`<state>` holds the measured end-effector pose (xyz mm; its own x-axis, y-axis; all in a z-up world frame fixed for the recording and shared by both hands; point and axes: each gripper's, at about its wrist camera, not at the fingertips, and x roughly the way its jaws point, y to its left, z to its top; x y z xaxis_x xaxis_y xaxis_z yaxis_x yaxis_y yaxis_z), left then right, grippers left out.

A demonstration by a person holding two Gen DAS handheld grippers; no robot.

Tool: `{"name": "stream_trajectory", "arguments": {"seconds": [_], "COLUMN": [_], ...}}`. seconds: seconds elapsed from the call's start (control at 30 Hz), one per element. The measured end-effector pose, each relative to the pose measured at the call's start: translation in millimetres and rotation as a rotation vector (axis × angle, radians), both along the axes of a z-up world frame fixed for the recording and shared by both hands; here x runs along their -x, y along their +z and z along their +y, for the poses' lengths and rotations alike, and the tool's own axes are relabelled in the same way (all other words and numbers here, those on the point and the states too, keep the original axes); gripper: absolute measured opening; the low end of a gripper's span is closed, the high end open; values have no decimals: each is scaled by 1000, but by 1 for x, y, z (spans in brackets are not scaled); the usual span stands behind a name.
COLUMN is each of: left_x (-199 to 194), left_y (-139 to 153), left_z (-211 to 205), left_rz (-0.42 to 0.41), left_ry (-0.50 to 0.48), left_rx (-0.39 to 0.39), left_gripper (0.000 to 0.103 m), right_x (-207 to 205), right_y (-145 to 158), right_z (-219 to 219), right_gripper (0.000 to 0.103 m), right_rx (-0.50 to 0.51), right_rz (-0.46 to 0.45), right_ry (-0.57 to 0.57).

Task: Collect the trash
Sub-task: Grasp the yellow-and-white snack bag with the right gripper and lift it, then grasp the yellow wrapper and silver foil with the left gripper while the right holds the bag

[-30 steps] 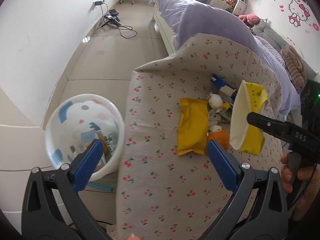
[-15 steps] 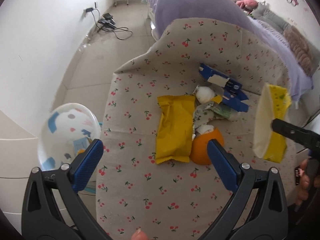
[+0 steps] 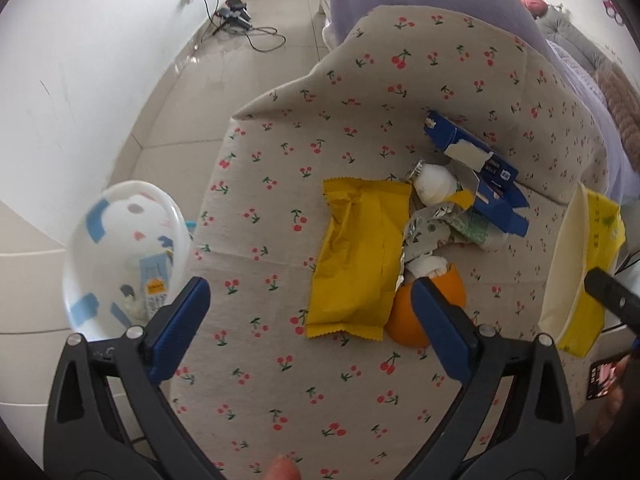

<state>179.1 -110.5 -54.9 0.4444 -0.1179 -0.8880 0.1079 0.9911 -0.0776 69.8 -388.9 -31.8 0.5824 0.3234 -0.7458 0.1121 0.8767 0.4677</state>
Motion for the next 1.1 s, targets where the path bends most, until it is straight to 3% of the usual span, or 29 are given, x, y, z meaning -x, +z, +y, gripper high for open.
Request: {"name": "stream_trajectory", "arguments": {"seconds": [0.13,0.47,0.77,0.8,0.87,1.1], "left_x": [-7,-31,-35,-35,-34,-22], "left_y": [-8,-43,-45,-44,-38,-23], "left_z": [-4,-18,-15,-15,-10,-3], "left_rz": [25,94,72,68,64,38], "left_ry": [-22,-71,-79,-82,-95,-98], "left_rx": [76,163,195,194,198,212], "left_gripper": [94,63,53,48,22,15], "right_x": [-1,-10,-17,-17,-19,-20], "right_y": [-1,-11,-11,-10,-9,0], "right_z": [1,7,15,17,20,29], "right_gripper": [81,81,81,81,81,81], "right_rx": [-1,7,24,24,22,20], "right_rz": [4,24,22,22,17,-1], "right_ry": [2,1,13,14,16,22]}}
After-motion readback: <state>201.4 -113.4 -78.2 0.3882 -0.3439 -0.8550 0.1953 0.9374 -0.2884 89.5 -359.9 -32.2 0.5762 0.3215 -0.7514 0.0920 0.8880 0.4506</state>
